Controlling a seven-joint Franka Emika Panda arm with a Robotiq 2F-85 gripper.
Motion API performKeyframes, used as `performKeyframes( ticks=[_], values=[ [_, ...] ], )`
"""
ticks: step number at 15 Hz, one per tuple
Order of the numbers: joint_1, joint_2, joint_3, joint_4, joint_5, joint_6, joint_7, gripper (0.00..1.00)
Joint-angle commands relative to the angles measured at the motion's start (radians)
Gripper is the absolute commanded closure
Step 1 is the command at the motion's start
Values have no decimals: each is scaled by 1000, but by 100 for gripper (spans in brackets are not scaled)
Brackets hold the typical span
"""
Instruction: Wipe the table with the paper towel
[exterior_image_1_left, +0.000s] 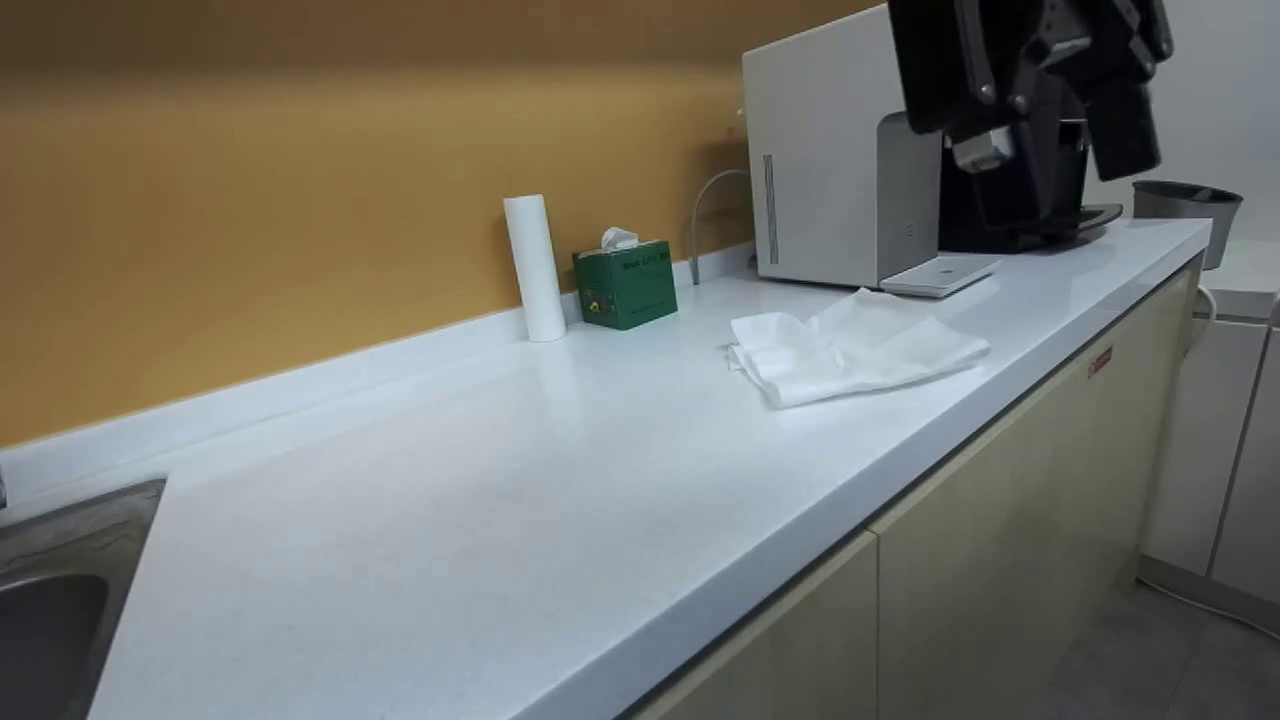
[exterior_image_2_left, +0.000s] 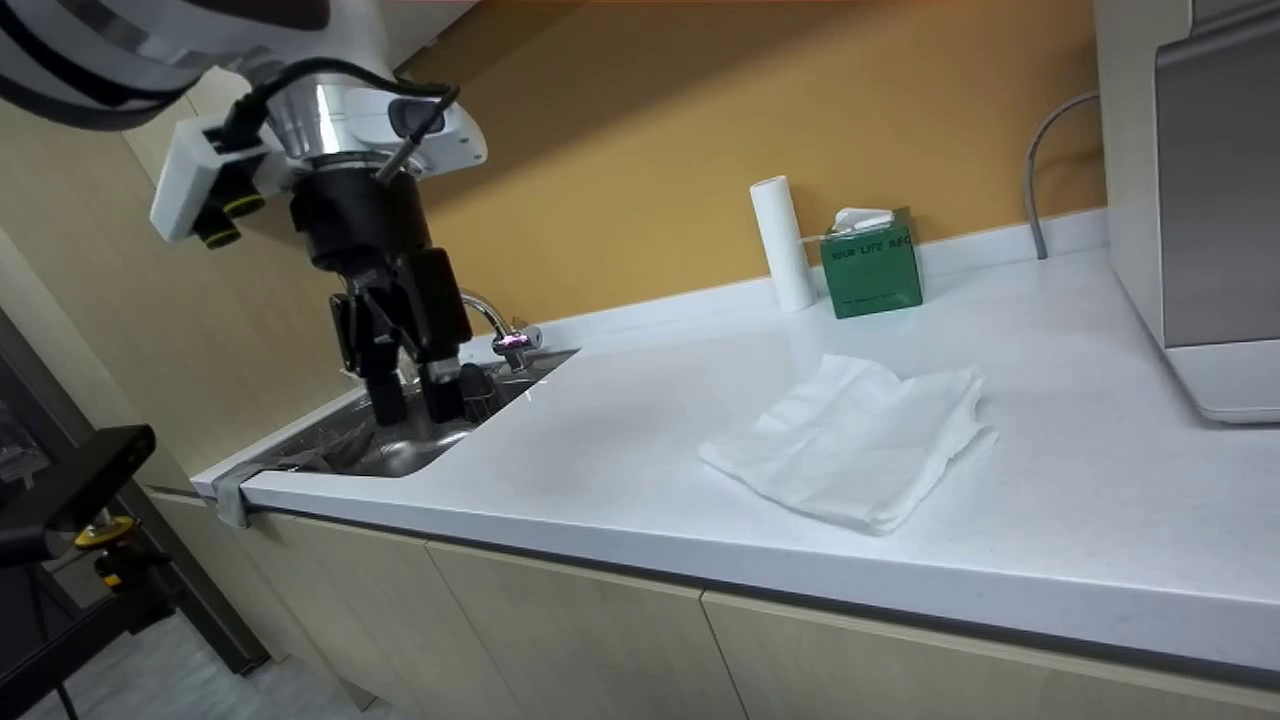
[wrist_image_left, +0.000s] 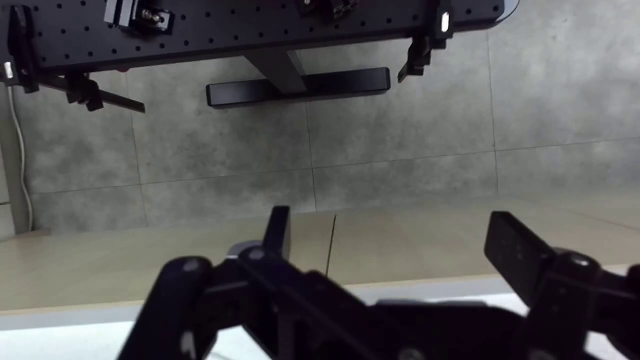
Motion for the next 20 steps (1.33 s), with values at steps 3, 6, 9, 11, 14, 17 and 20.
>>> performKeyframes(
  ticks=[3, 6, 9, 11, 14, 17, 20],
  values=[
    [-103, 4, -53, -28, -145, 167, 118, 0],
    [-171, 48, -98, -15, -217, 273, 134, 0],
    [-193, 118, -162, 11, -163, 373, 84, 0],
    [-189, 173, -197, 30, -115, 437, 50, 0],
    [-184, 258, -215, 56, -90, 520, 35, 0],
    [-182, 343, -215, 90, -134, 576, 71, 0],
    [-167, 431, -222, 135, -161, 605, 82, 0]
  ],
)
